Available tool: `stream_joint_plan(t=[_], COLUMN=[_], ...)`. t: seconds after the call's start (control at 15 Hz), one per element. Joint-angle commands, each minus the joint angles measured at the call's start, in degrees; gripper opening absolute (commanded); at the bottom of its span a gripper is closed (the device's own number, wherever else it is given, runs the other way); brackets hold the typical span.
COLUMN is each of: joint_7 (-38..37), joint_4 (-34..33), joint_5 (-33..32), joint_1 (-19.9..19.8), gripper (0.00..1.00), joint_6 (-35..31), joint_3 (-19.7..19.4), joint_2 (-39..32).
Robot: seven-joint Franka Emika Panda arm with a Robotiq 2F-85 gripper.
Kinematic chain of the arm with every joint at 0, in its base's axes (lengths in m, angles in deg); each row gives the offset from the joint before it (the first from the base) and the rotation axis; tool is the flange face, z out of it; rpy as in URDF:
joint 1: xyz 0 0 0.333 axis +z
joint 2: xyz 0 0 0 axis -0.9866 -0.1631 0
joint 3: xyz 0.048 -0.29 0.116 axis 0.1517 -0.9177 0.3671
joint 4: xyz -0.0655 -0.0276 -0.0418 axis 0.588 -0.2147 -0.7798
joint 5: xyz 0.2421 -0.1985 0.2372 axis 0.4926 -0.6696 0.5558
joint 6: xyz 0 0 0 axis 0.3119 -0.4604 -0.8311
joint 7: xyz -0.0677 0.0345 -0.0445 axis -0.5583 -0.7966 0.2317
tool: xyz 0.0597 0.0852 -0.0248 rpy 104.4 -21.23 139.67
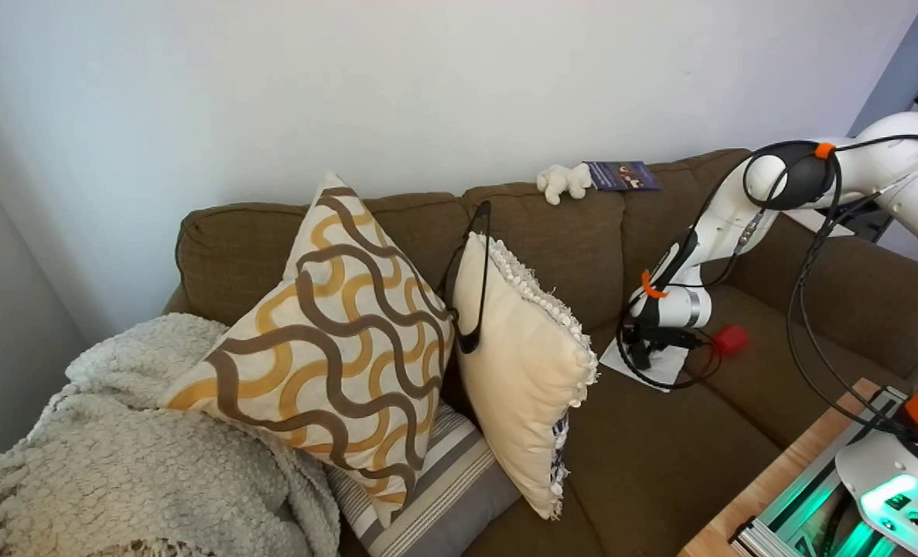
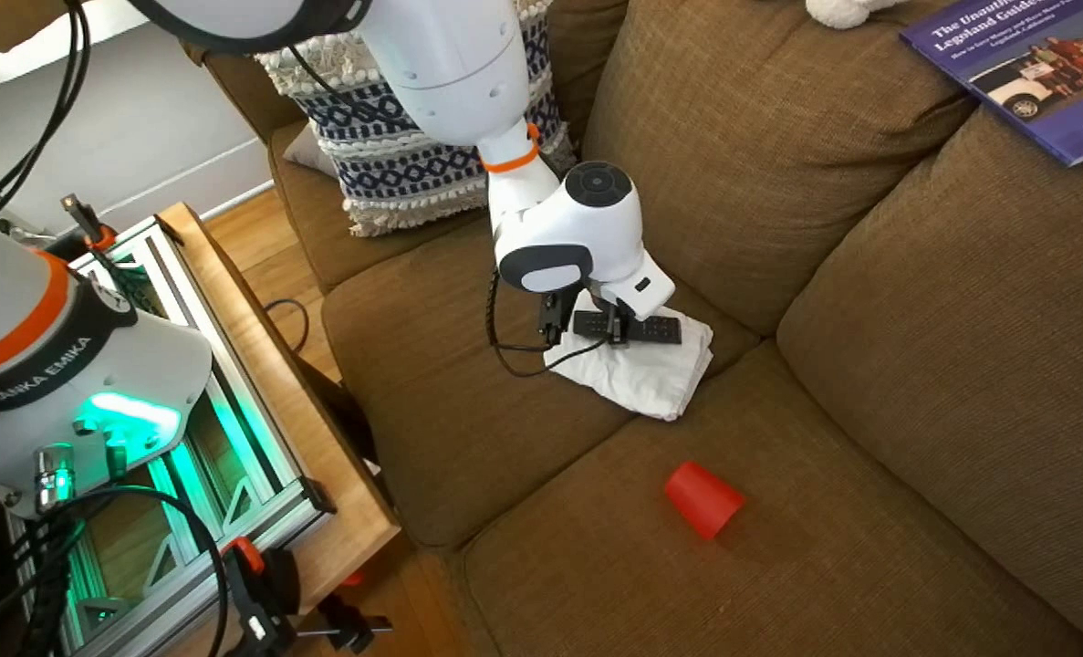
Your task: Put the black remote control on the white towel
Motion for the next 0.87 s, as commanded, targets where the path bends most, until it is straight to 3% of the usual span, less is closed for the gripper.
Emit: stream_joint_plan(t=[0.0, 0.13, 0.4, 0.6, 0.67, 0.8], joint_7=[-2.0, 0.1, 3.7, 4.1, 1.7, 1.8], joint_4=[-4.2, 0.2, 11.1, 18.5, 11.6, 13.2], joint_5=[2.6, 2.5, 0.4, -4.3, -1.9, -2.8], joint_1=[0.0, -2.3, -10.3, -21.4, -13.6, -15.7], gripper=[0.83, 0.98, 1.00, 1.00, 1.00, 1.00], joint_6=[1.9, -2.3, -12.0, -19.7, -16.5, -16.8], joint_3=[0.1, 1.9, 7.5, 15.6, 10.0, 10.9], joint_2=[-2.8, 1.2, 10.8, 16.1, 11.6, 13.5])
